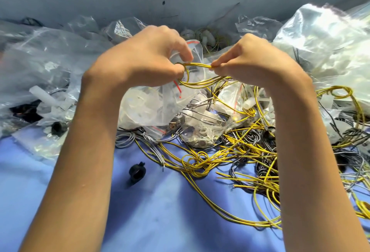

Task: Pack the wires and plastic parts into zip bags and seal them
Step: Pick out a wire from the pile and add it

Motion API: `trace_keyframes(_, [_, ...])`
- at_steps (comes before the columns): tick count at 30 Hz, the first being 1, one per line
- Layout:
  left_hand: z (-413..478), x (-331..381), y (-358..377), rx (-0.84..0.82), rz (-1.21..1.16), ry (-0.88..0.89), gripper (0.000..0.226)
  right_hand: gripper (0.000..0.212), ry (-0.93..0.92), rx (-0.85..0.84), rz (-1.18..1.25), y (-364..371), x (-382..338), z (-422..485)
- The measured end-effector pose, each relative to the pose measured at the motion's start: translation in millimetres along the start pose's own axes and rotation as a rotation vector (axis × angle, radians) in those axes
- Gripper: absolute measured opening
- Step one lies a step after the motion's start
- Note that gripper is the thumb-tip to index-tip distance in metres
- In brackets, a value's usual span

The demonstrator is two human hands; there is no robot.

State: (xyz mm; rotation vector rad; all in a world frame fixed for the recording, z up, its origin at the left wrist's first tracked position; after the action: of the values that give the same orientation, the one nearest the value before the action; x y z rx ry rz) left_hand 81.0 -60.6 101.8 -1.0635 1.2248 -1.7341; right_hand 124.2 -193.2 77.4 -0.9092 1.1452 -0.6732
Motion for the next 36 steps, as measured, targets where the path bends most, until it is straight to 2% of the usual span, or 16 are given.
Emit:
trace_keyframes(9, [-3.2,-1.2,-5.2,0.031,-0.053,-0.002,0.032,0.023,0.027,0.017,-0.026,-4.5,1.1,-6.0])
trace_keyframes(14, [-0.7,10.4,-2.7,0.026,-0.020,0.029,0.033,0.016,-0.179,-0.141,0.173,13.9,-32.0,-8.3])
trace_keyframes(20, [-5.3,3.1,-13.0,0.086,-0.057,0.026,0.030,0.022,-0.312,-0.267,0.041,35.6,-44.9,-11.4])
trace_keyframes(24, [-5.1,2.1,-13.9,0.098,-0.078,0.017,0.029,0.022,-0.357,-0.311,0.092,40.7,-50.9,-15.1])
trace_keyframes(31, [-4.4,5.0,-13.0,0.087,-0.083,0.027,0.026,0.018,-0.440,-0.242,0.243,33.5,-60.1,-13.3])
trace_keyframes(36, [-7.3,3.5,-20.1,0.150,-0.150,0.007,0.031,0.020,-0.383,-0.050,0.463,19.0,-51.1,-1.8])
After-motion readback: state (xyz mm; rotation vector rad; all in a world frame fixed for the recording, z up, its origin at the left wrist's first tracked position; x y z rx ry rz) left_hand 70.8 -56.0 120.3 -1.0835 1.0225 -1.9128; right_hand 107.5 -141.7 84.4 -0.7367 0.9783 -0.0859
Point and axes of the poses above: each hand's wrist, its own z-axis towards the middle knuckle, its own y-axis out of the palm, x = y × z, the point moved 10 cm from there along z, towards the middle knuckle, and after that the axes turned 7 degrees about -x, right-handed, at the moved point
